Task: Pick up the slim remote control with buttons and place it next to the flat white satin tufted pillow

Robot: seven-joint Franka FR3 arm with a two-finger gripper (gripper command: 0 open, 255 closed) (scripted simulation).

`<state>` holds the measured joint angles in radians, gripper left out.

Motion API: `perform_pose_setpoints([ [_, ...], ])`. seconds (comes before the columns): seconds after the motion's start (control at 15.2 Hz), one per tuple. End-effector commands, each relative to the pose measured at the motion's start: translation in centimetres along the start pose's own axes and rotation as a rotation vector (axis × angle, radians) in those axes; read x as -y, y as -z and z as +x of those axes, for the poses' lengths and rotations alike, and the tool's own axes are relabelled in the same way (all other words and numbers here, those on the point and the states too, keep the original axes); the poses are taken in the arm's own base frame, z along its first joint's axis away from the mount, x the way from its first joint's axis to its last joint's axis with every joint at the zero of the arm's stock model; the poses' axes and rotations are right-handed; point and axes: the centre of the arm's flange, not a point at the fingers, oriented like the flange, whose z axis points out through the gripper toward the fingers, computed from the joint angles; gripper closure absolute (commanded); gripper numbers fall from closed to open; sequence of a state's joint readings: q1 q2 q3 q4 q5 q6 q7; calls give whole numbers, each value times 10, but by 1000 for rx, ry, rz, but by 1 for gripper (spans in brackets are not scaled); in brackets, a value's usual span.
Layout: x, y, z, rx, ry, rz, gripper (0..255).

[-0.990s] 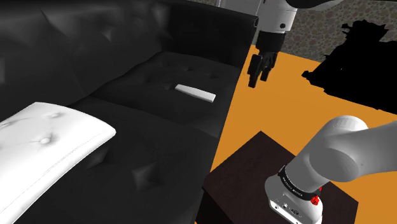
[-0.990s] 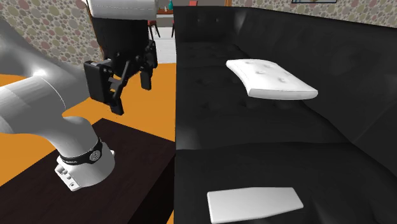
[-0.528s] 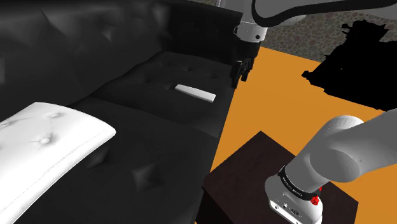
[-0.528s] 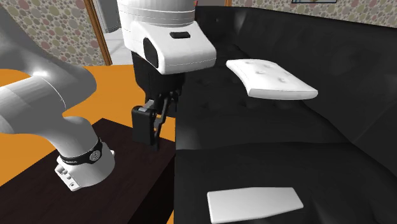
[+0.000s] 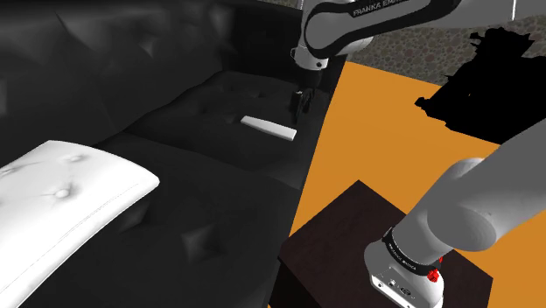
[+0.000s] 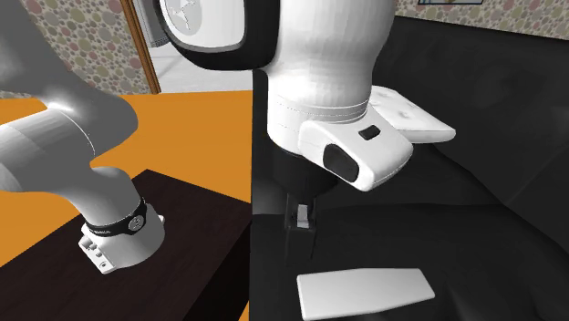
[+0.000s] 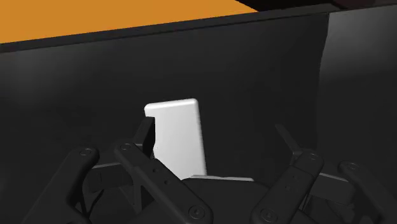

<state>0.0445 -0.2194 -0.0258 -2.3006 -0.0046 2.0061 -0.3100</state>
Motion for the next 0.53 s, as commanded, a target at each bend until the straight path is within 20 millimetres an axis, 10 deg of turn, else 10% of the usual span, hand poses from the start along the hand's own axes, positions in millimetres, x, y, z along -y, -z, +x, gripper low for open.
perform_pose_setpoints([
  [0.0,-5,-11,21,-13,36,-8,0],
  [0.46,-16,-48,98,-51,156,-33,0],
])
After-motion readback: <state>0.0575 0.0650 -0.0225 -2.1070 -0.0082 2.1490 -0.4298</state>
